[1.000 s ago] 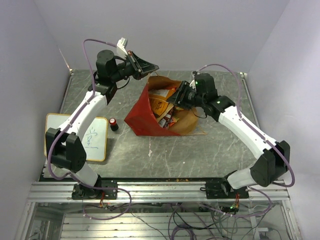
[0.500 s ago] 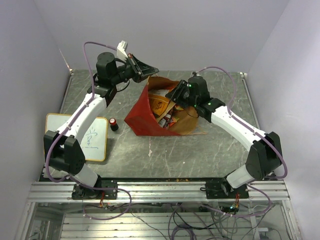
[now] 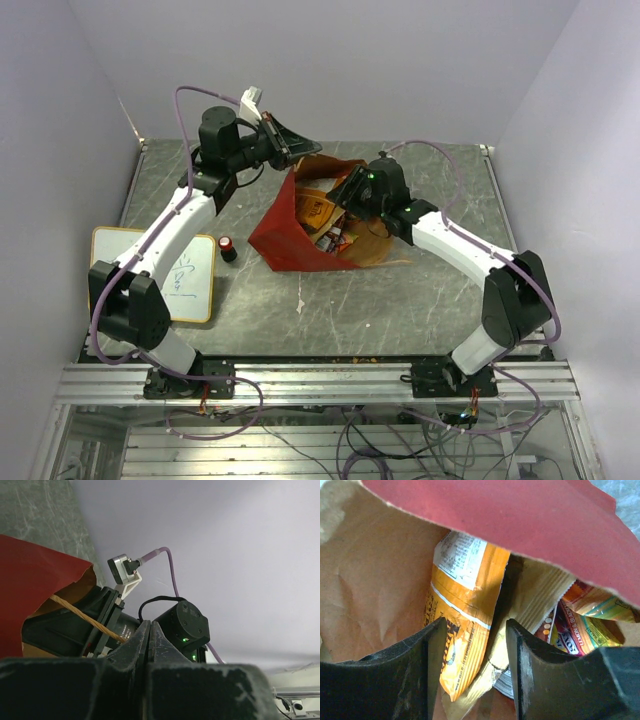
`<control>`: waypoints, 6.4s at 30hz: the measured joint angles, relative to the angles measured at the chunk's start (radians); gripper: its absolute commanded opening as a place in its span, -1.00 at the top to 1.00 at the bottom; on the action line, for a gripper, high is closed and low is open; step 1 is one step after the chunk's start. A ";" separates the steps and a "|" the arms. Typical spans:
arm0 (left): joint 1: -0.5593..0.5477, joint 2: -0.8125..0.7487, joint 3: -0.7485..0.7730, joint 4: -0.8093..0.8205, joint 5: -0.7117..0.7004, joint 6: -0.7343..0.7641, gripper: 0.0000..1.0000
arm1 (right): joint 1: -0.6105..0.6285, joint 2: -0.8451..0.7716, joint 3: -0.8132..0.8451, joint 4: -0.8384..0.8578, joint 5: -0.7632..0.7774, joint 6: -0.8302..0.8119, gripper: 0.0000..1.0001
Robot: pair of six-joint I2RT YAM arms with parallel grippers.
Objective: Take the snacks out of the paper bag
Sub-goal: Take out the snack from the paper bag, then place the snack at the center of the board, then take out the snack from the paper bag.
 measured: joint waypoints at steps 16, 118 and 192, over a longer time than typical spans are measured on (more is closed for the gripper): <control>-0.037 0.000 0.034 -0.067 -0.028 0.024 0.86 | 0.003 0.094 0.000 0.111 -0.042 0.176 0.19; 0.095 0.002 0.115 -0.198 0.012 0.166 0.86 | -0.455 -0.206 0.043 -0.652 0.497 -0.140 1.00; 0.058 -0.172 -0.001 -0.437 -0.190 0.051 0.86 | -0.101 -0.217 -0.027 -0.289 -0.455 -0.117 -0.39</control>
